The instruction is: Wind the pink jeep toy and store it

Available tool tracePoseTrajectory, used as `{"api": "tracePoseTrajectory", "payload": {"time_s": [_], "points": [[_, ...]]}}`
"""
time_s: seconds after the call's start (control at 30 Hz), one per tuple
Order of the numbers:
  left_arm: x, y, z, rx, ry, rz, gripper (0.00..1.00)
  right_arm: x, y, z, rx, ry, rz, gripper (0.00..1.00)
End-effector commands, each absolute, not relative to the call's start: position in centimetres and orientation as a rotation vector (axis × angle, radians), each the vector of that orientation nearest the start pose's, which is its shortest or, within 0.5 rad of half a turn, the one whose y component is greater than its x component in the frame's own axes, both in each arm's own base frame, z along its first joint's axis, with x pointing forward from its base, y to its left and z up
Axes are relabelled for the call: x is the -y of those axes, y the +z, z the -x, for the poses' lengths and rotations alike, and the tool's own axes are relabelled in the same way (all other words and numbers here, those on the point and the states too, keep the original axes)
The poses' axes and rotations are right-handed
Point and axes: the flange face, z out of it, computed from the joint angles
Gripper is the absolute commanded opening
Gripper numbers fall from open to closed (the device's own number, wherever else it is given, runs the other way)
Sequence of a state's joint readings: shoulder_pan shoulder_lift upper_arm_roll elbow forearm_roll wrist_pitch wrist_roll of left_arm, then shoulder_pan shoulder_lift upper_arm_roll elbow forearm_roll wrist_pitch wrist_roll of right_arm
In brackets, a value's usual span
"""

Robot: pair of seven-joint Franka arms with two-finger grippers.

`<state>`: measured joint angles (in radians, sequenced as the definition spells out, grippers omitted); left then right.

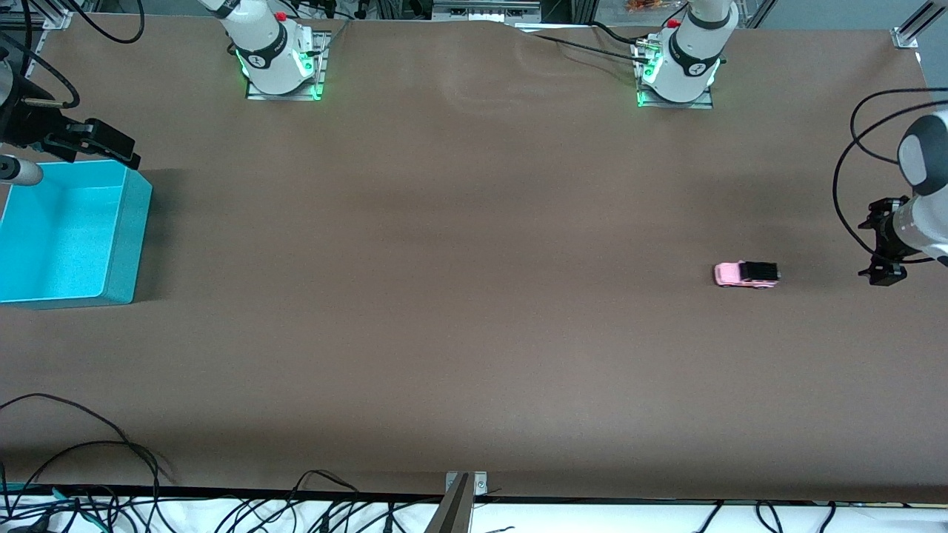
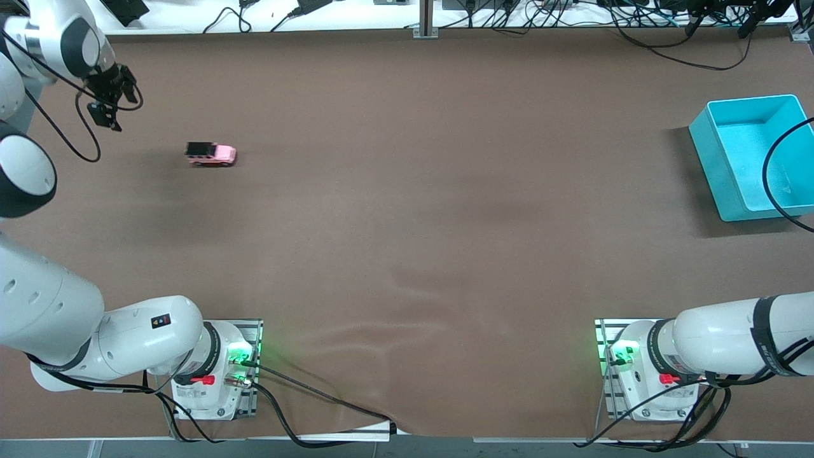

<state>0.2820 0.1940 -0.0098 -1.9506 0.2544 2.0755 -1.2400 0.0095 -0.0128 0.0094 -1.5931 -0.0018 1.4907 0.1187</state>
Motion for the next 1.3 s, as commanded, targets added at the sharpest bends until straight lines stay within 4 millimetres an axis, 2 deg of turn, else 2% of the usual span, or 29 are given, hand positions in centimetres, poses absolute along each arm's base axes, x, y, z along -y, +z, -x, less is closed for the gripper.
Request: {"api": "tracePoseTrajectory", "payload": {"time_s": [0.0, 0.13, 0.27, 0.37, 0.47, 0.6, 0.8, 0.93, 1.03, 1.1, 1.27], "points": [[-14.7, 42.0, -56.1, 1.654, -0.011, 2.426, 1.0, -1.0, 62.2, -54.0, -0.166, 0.128, 3.136, 1.0], [-12.1, 44.4, -56.6, 1.501, -0.039, 2.532, 1.0, -1.1, 62.3, -54.0, -0.154, 0.123, 3.139, 1.0], [-9.5, 45.1, -56.5, 1.247, 0.015, 2.65, 1.0, -1.0, 62.2, -54.1, -0.166, 0.125, 3.137, 1.0], [-8.2, 47.2, -57.0, 1.109, 0.029, 2.732, 1.0, -1.0, 62.2, -54.1, -0.166, 0.125, 3.137, 1.0], [-7.7, 49.6, -57.5, 1.035, 0.046, 2.818, 1.0, -1.0, 62.1, -54.1, -0.168, 0.13, 3.134, 1.0], [-6.9, 52.7, -57.6, 0.776, 0.074, 2.908, 1.0, -0.3, 61.7, -54.3, -0.192, 0.145, 3.131, 1.0], [-6.0, 55.4, -57.7, 0.438, 0.096, 2.995, 1.0, 0.4, 61.1, -54.5, -0.207, 0.166, 3.132, 1.0], [-3.9, 57.4, -58.1, 0.319, 0.049, 3.108, 1.0, 1.0, 60.9, -54.6, -0.214, 0.178, 3.132, 1.0], [-2.2, 58.8, -58.4, 0.136, 0.002, 3.139, 1.0, 0.9, 60.6, -54.4, -0.21, 0.207, 3.136, 1.0], [-1.1, 59.7, -58.5, 0.091, -0.02, 3.152, 1.0, 1.0, 60.6, -54.4, -0.217, 0.207, 3.136, 1.0], [-0.5, 60.4, -58.6, 0.085, -0.03, 3.218, 1.0, 1.2, 60.6, -54.4, -0.224, 0.212, 3.136, 1.0]]}}
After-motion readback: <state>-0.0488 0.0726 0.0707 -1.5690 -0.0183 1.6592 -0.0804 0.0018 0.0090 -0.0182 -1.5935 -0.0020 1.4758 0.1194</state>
